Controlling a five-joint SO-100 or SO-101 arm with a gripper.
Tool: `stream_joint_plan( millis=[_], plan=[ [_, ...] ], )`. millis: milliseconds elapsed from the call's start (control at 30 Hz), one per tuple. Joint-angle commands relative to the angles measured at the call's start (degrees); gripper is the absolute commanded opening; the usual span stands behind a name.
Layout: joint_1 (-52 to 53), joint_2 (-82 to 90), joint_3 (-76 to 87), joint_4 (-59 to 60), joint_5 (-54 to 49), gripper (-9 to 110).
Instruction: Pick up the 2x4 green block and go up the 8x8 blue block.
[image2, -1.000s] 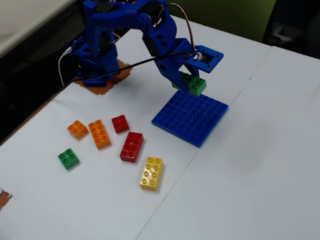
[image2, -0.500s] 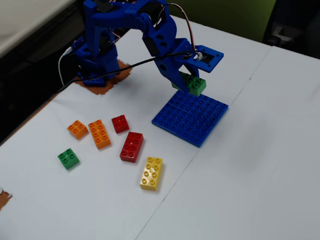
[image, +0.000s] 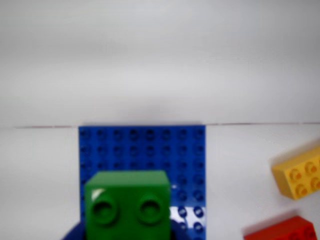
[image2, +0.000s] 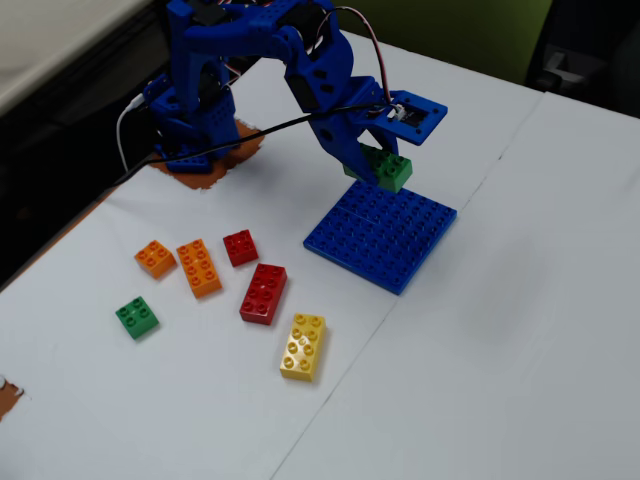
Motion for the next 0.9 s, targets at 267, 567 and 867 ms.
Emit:
stream_joint_plan(
  millis=[267,567,867],
  plan=[
    [-0.88,2.37,-1.76,0.97,-0.88,4],
    [-0.88,2.37,-1.76,1.14,-0.88,4],
    [-0.88,2.37,-1.76,1.32,-0.88,4]
  ],
)
